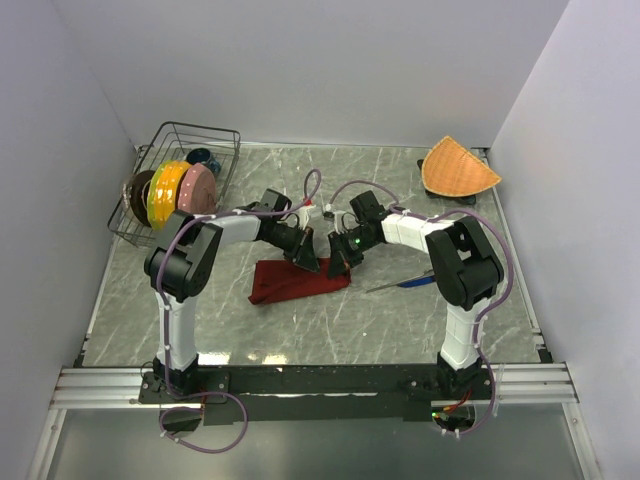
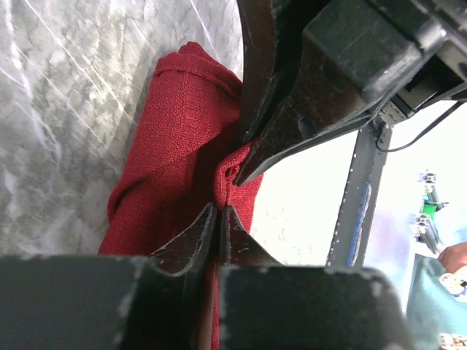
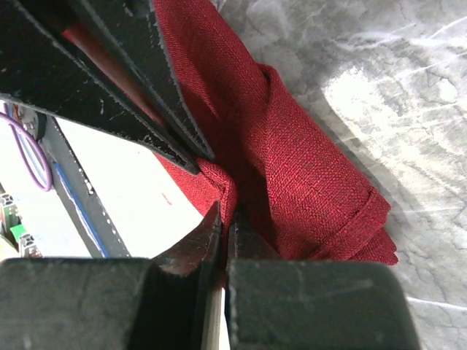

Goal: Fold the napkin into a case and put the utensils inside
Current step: Fold the 2/3-rectangle-folded napkin at the center of the board, then insert the top corner of the smaller rectangle folded napkin into the folded napkin.

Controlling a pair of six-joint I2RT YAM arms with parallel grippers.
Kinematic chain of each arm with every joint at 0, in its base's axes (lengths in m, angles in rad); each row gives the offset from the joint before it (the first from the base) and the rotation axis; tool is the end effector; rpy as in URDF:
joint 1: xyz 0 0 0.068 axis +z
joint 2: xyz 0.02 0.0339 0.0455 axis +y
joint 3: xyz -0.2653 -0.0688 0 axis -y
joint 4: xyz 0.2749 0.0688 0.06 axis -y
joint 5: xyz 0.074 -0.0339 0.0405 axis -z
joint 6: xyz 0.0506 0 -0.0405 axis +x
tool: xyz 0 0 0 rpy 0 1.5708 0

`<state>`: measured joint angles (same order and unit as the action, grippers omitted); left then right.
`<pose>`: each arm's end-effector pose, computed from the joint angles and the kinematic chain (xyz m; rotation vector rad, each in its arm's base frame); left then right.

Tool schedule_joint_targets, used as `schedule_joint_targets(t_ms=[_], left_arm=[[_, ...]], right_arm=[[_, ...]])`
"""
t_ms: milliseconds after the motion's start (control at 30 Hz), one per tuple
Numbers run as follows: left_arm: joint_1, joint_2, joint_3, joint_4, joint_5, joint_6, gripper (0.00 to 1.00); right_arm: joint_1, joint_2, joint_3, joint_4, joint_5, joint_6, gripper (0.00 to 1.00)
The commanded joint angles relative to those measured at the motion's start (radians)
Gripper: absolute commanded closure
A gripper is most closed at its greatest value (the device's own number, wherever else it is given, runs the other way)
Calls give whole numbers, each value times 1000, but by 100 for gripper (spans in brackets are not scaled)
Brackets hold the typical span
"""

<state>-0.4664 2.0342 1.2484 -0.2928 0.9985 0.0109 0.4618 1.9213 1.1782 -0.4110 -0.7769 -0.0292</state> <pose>0.3589 -0.2283 0.1094 0.9281 2.3594 -1.4769 0.3411 0.2094 0.1202 -0.8714 2.5292 1.1862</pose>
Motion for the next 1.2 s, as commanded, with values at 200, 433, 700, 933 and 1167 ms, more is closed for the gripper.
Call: schedule_joint_targets(t_ms=[200,433,700,933,1167], left_arm=[[-12,-46,-115,79,26,-120,99],[-9,-86,-155,110,12,-155,99],[-9,-81,-175,130,6,-198,99],[-6,-68,-170,109,5,-187,99],[11,-46,-161,78,9,-155,99]], right_arm=[[-15,-71,98,-52,24,25,75],[-29,-97,113,-97,57,28,63],[-5,-160,57,-54,232,81,72],[55,-142,38,-57,291,84,78],[48,-220,-3,-31,242,63,62]])
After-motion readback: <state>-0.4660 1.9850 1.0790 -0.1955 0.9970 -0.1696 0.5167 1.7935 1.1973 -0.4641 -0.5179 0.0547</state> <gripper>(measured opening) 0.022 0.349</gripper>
